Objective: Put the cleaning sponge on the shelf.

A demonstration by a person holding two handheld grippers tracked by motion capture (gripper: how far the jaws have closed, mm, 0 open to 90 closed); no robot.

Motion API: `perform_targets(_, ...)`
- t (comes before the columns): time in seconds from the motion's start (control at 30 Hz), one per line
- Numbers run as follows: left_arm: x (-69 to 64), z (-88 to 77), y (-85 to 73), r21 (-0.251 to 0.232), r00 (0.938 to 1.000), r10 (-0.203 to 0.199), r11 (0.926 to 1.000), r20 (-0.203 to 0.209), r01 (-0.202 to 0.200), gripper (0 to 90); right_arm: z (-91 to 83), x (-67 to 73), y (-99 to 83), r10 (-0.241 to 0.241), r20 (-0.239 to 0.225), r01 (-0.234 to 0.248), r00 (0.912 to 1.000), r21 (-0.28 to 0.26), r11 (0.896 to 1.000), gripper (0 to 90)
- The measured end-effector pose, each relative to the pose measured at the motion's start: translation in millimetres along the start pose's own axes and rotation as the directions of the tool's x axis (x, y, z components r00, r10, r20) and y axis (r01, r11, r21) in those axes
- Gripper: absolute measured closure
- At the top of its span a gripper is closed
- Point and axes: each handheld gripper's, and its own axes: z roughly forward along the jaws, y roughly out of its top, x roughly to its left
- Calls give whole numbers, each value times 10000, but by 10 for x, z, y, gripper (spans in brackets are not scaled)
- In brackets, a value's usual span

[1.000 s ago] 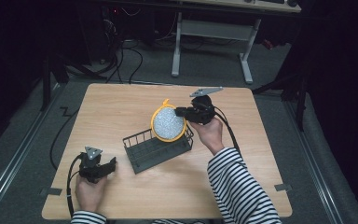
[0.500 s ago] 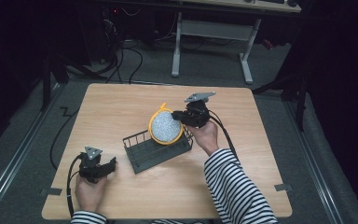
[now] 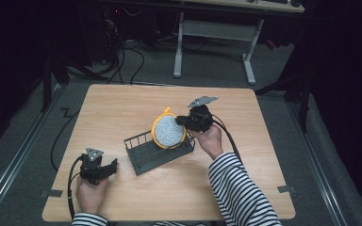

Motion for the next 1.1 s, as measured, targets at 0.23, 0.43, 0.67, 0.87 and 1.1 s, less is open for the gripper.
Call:
perform_targets(0.23,-2,1,0,-1,10000,9,10000,-16,-9,300,-4,13,-41,-189,-17,189,9998,228,9996,826)
perform_targets(0.43,-3,0,0,6,10000,19,10000,-20,-19,300,4,21,-64,-284,-49,286,9996,384,9989,823)
perform_targets(0.67,0,0,0,-5,10000,-10,10000,5,10,300,-4,18,-71,-173,-96,177,9998,432,9989,766)
perform_targets(0.87,3,-1,0,-13,10000,-30,10000,31,30,304,-61,44,-55,-98,126,93,9999,395,9992,566)
perform_targets(1.1,-1,1,-1,-19,10000,3,10000,6,-3,304,-252,21,-29,40,334,-39,9994,-43,10000,505)
